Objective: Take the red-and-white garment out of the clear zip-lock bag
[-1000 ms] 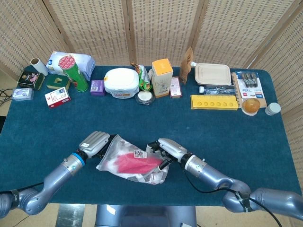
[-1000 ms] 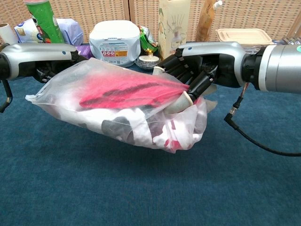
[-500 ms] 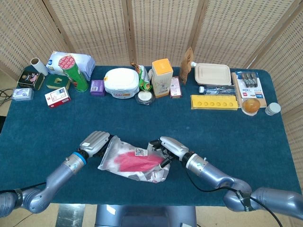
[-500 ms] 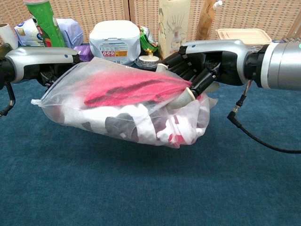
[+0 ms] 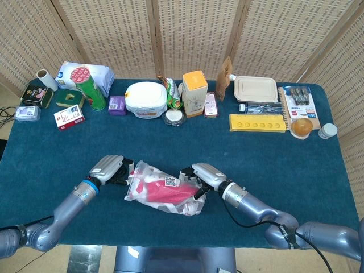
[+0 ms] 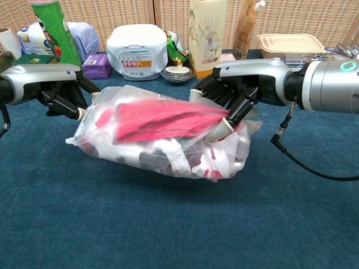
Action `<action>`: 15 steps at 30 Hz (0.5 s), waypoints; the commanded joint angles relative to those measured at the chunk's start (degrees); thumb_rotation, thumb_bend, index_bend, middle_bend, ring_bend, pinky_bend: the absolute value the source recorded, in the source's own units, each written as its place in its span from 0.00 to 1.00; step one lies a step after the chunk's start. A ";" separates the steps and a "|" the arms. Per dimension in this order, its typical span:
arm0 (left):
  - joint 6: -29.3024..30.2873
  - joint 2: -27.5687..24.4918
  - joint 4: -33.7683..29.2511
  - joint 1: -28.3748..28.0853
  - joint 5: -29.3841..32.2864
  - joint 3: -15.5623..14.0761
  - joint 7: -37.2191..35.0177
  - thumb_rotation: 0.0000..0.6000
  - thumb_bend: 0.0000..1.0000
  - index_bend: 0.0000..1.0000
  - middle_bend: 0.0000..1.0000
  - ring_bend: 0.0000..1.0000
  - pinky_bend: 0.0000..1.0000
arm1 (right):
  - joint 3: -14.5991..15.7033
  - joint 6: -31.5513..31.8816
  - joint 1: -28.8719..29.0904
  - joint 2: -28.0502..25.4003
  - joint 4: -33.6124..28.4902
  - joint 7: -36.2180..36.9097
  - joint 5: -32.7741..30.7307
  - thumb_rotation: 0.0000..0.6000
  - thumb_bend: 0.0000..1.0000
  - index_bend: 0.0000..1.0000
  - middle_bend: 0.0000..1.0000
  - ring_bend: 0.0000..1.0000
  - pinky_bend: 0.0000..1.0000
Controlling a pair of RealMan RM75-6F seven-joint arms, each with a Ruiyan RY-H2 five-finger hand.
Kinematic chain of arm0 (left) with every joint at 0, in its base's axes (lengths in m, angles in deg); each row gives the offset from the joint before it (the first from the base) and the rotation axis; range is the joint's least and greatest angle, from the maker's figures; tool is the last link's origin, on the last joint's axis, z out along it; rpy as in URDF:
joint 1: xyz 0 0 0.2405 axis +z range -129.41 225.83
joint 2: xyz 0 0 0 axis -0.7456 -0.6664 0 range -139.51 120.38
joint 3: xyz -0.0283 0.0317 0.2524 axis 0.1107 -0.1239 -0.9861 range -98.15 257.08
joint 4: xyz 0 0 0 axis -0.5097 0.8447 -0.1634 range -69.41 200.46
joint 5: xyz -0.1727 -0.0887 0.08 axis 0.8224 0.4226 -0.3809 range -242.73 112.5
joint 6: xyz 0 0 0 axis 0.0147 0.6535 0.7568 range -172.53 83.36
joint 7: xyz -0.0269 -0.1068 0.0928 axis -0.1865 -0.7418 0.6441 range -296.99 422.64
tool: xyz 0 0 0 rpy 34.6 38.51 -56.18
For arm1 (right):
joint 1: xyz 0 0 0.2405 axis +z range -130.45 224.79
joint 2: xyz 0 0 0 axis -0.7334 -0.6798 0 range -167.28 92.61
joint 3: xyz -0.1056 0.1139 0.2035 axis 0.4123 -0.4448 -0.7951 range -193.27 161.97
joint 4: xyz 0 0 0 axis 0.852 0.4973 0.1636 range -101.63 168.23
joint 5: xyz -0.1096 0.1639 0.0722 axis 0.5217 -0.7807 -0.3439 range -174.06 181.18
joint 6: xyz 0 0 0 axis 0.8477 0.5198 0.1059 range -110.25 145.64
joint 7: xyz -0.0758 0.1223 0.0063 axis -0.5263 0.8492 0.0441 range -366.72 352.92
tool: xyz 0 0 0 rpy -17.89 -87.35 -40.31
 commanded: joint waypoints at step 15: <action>-1.55 7.63 6.12 -2.03 4.89 -0.35 3.59 1.00 0.41 0.79 0.93 0.90 0.81 | -0.08 -6.15 2.10 -4.15 1.63 -4.21 -5.11 1.00 0.12 0.12 0.22 0.27 0.20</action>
